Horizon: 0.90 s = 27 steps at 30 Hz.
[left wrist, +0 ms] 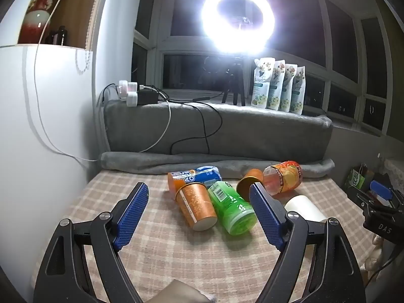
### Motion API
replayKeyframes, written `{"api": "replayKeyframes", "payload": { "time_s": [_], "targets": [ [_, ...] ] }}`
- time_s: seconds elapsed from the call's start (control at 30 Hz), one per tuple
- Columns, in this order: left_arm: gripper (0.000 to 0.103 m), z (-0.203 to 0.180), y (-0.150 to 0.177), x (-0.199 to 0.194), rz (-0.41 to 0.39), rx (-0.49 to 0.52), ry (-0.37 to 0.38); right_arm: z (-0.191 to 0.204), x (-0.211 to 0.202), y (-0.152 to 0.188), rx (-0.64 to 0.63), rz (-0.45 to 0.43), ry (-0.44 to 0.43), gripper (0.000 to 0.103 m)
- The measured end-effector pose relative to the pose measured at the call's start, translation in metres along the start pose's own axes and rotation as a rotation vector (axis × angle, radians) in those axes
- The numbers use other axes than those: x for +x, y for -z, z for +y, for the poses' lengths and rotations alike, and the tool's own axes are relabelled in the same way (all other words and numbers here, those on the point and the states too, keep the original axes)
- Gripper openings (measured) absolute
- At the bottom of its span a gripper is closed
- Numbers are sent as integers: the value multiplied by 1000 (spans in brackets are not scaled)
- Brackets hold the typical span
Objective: Flip cup upright
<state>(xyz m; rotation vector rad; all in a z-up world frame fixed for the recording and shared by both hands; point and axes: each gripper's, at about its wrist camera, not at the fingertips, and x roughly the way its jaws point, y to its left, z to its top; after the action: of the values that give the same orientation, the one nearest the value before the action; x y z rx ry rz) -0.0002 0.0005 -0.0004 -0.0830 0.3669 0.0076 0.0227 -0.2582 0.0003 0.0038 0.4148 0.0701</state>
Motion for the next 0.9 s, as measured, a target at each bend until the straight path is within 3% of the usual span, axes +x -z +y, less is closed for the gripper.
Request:
{"api": "replayKeyframes", "payload": {
  "time_s": [0.9],
  "targets": [
    [82, 5, -4, -4, 6, 1, -11, 1, -1, 0, -8, 4, -3, 99]
  ]
}}
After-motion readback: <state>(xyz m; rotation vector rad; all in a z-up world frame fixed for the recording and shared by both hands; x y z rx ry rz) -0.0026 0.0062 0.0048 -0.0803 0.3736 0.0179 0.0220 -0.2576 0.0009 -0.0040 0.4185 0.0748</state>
